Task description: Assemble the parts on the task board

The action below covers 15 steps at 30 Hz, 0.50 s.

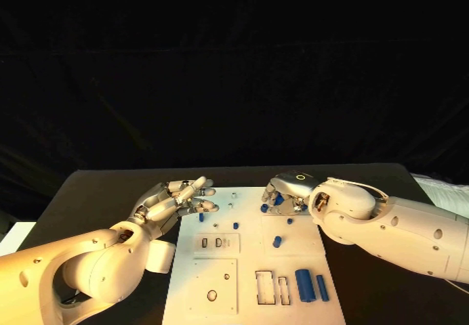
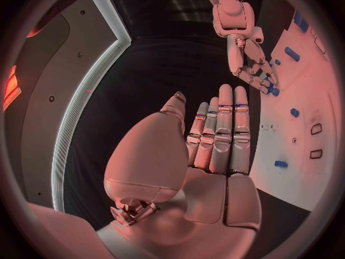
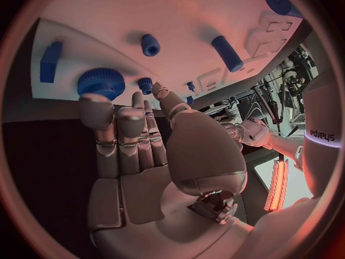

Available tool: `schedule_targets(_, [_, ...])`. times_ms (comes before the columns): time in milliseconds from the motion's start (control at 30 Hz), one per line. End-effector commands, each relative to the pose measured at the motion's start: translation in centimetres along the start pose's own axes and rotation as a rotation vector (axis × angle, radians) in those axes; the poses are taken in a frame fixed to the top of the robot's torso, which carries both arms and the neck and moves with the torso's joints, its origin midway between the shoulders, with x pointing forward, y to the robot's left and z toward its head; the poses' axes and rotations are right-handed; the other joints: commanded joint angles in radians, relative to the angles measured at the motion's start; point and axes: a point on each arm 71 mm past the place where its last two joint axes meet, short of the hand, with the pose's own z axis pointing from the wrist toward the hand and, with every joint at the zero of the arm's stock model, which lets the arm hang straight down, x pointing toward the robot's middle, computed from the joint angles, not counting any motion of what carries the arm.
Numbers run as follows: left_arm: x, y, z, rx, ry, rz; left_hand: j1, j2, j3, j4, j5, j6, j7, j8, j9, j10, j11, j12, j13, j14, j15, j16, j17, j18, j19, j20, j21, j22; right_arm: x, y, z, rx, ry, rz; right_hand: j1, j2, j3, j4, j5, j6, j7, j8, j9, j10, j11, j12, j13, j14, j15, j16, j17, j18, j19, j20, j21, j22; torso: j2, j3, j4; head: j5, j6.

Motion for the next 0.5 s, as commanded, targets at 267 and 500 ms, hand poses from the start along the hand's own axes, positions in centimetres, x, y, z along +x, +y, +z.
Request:
schedule_targets(267, [0.19, -0.24, -0.06, -0.001, 0.021, -0.012, -0.005, -0.001, -0.007, -0.002, -0.003, 0.001, 0.003, -0.007, -0.001, 0.002, 0.002, -0.003, -0.001, 0.004, 0.001, 0.005, 0.002, 0.011, 0.009, 0.001, 0.002, 0.000, -0.44, 0.08, 0.33, 0.017, 0.004, -0.054, 0.003, -0.018, 0.035, 0.024, -0.010, -0.006, 0.000, -0.004, 0.000, -0.006, 0.004, -0.004, -0.002, 0.031, 0.003, 0.048, 0.038, -0.012, -0.013, 0.012, 0.056, 0.055, 0.016, 0.0003, 0.0127, -0.007, 0.006])
schedule_targets(500, [0.16, -0.32, -0.06, -0.002, 0.020, -0.011, -0.004, -0.001, -0.007, -0.003, -0.003, 0.000, 0.005, -0.009, -0.001, 0.001, 0.003, -0.006, -0.002, 0.003, 0.001, 0.004, 0.004, 0.011, 0.009, 0.001, 0.002, -0.001, -0.51, 0.45, 0.58, 0.006, 0.007, -0.052, 0.007, -0.020, 0.055, 0.040, -0.010, -0.002, -0.001, -0.002, 0.001, -0.001, 0.003, -0.003, -0.001, 0.032, 0.002, 0.082, 0.072, -0.017, -0.014, 0.013, 0.091, 0.096, 0.022, 0.0001, 0.0151, -0.007, 0.009])
